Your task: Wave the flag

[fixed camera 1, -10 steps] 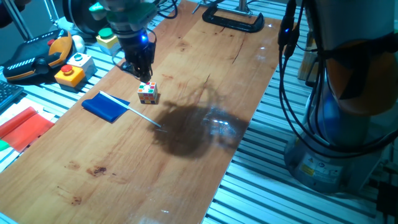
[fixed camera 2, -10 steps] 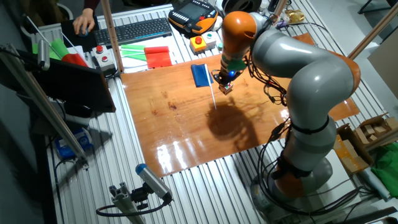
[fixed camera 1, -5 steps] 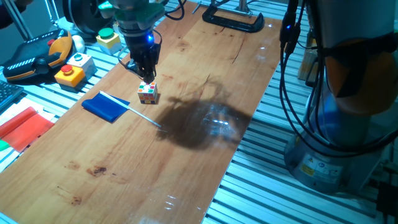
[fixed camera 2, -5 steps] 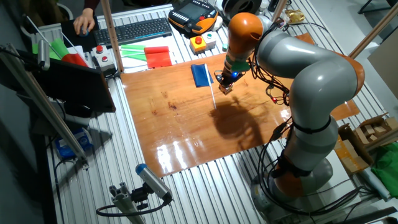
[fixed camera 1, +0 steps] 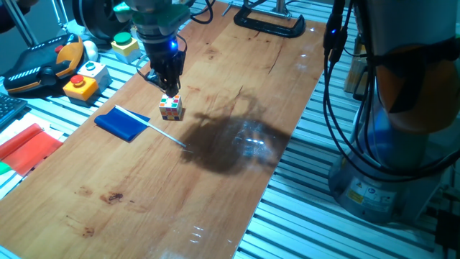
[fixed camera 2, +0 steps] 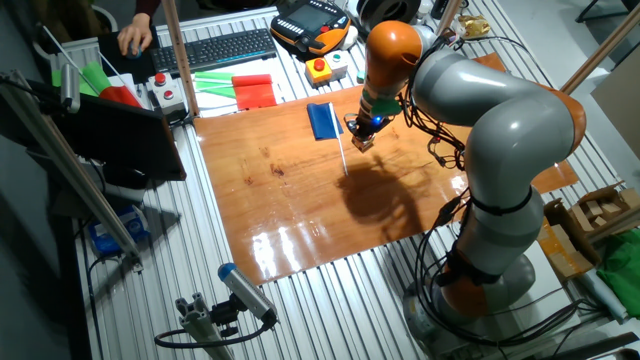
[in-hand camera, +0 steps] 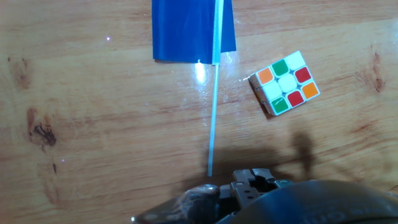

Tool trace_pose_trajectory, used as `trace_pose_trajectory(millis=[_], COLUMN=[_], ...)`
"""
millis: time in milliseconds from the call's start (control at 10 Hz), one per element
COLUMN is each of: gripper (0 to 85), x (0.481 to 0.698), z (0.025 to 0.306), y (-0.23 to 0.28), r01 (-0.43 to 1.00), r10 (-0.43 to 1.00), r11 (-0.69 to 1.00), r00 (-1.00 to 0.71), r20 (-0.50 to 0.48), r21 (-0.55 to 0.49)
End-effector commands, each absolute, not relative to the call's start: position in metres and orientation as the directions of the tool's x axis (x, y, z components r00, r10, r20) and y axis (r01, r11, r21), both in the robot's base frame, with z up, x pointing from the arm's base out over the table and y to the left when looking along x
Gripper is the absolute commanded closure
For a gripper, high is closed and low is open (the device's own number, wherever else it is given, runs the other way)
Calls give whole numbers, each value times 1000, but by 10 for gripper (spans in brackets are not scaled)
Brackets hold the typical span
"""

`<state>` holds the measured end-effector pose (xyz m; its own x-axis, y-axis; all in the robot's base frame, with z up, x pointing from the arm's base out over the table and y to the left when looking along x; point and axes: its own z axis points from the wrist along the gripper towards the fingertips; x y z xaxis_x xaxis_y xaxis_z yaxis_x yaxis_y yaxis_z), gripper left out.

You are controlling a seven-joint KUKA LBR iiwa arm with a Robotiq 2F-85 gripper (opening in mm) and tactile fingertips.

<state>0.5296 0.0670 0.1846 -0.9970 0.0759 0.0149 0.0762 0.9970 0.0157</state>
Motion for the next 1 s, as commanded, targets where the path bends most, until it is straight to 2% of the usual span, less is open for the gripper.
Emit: trace_pose_trajectory(millis=[0,900], gripper=[843,843], x=[530,529], z=[185,185], y=[67,68], r01=[76,73], r10=[76,73], r11=[997,997], r00=[-997,-997], r20=[13,10], r21=[16,10])
